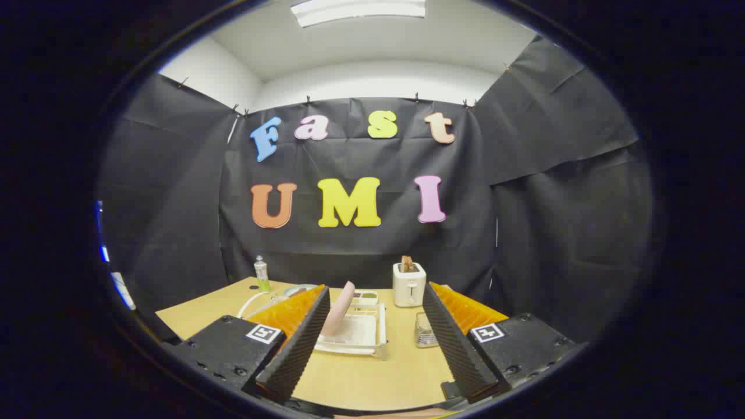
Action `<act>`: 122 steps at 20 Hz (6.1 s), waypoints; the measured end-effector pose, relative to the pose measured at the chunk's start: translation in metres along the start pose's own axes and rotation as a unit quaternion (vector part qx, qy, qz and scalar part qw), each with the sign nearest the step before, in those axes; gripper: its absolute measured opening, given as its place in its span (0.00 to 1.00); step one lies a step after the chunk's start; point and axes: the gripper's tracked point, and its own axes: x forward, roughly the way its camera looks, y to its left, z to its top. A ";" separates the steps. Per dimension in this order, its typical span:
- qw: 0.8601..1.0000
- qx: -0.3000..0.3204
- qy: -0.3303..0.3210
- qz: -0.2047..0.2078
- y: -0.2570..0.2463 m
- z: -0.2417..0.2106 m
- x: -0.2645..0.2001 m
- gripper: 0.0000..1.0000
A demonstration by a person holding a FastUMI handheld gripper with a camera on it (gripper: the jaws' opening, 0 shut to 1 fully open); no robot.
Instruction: Take the plate from the dish rack, then take the spoon from the basket and place it into the plate.
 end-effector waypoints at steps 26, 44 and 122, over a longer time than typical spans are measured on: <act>0.979 -0.019 0.200 0.036 0.042 -0.017 0.184 0.98; 0.822 -0.081 0.563 -0.016 0.089 -0.091 0.312 0.78; 0.982 -0.038 0.176 -0.064 -0.122 -0.229 0.158 0.98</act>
